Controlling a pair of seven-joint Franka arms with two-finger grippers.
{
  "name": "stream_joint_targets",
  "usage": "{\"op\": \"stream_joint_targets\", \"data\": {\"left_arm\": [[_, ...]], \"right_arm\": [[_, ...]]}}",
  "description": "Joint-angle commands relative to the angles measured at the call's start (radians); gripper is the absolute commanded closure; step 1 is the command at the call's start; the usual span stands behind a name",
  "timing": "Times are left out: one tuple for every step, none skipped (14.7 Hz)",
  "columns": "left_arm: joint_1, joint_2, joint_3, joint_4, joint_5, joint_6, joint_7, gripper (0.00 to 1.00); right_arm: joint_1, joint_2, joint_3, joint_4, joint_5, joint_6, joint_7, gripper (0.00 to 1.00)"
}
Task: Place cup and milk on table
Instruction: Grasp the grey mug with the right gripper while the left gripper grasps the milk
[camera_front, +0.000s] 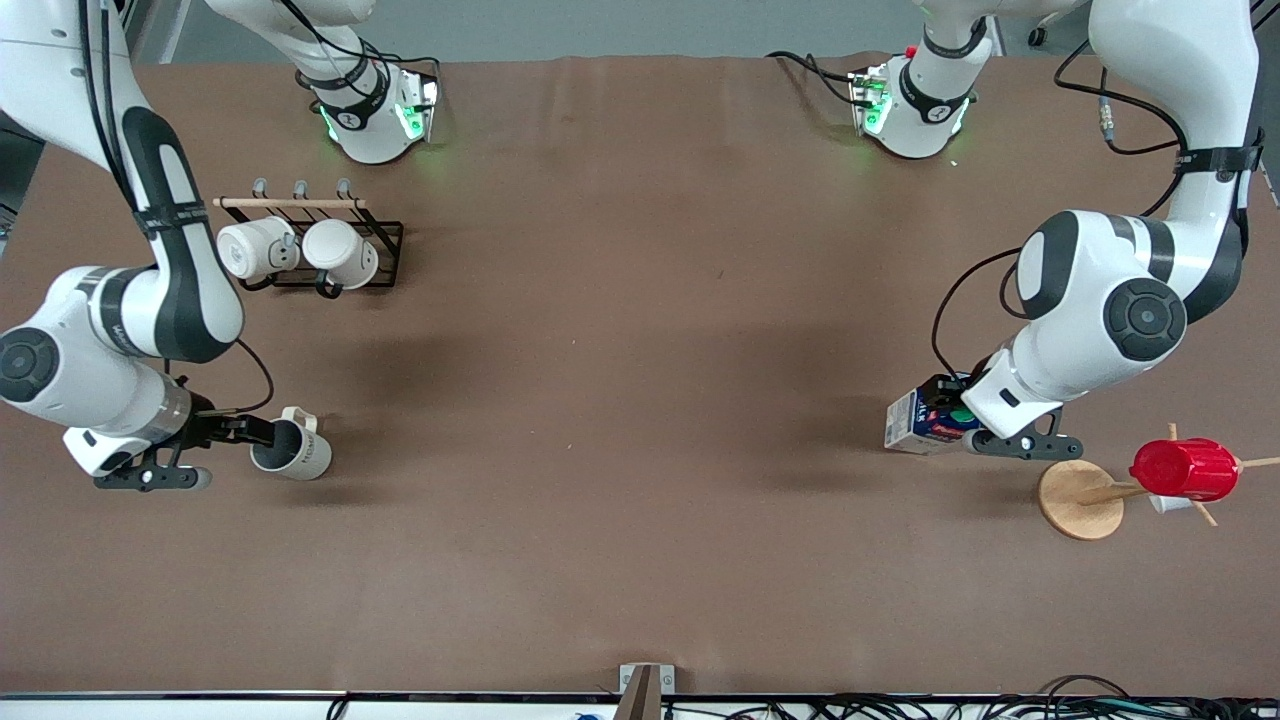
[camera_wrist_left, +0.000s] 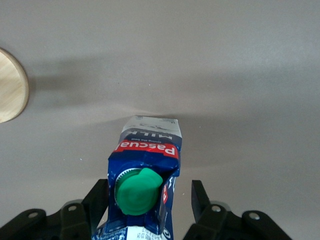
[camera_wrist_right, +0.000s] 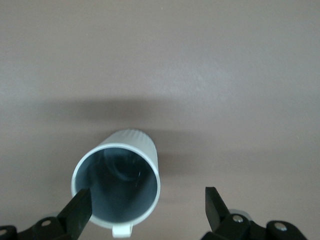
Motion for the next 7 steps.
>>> {"op": "stream_joint_targets", "data": {"left_arm": [[0.0, -0.002, -0.002, -0.008, 0.014, 0.008, 0.015, 0.33], [0.0, -0.002, -0.002, -0.01, 0.014, 0.006, 0.015, 0.39], [0.001, 0.001, -0.002, -0.011, 0.014, 0.006, 0.015, 0.44], [0.003, 0.005, -0.002, -0.014, 0.014, 0.006, 0.015, 0.47], [0.003, 0.005, -0.002, -0.015, 0.014, 0.0, 0.014, 0.52], [0.001, 0.001, -0.004, -0.013, 0.012, -0.009, -0.002, 0.57], [0.0, -0.002, -0.004, -0.01, 0.012, -0.029, -0.005, 0.58]], "right_arm": [[-0.006, -0.01, 0.005, -0.104, 0.019, 0.138, -0.038, 0.0], [-0.005, 0.0, 0.005, -0.116, 0.019, 0.173, -0.038, 0.03], [-0.003, 0.013, 0.005, -0.115, 0.019, 0.181, -0.038, 0.14], [-0.002, 0.018, 0.005, -0.113, 0.018, 0.181, -0.04, 0.33], [0.0, 0.018, 0.005, -0.113, 0.018, 0.181, -0.037, 0.65], [-0.002, 0.018, 0.005, -0.113, 0.019, 0.18, -0.032, 0.89], [-0.002, 0.018, 0.005, -0.112, 0.021, 0.175, -0.029, 0.98]]}}
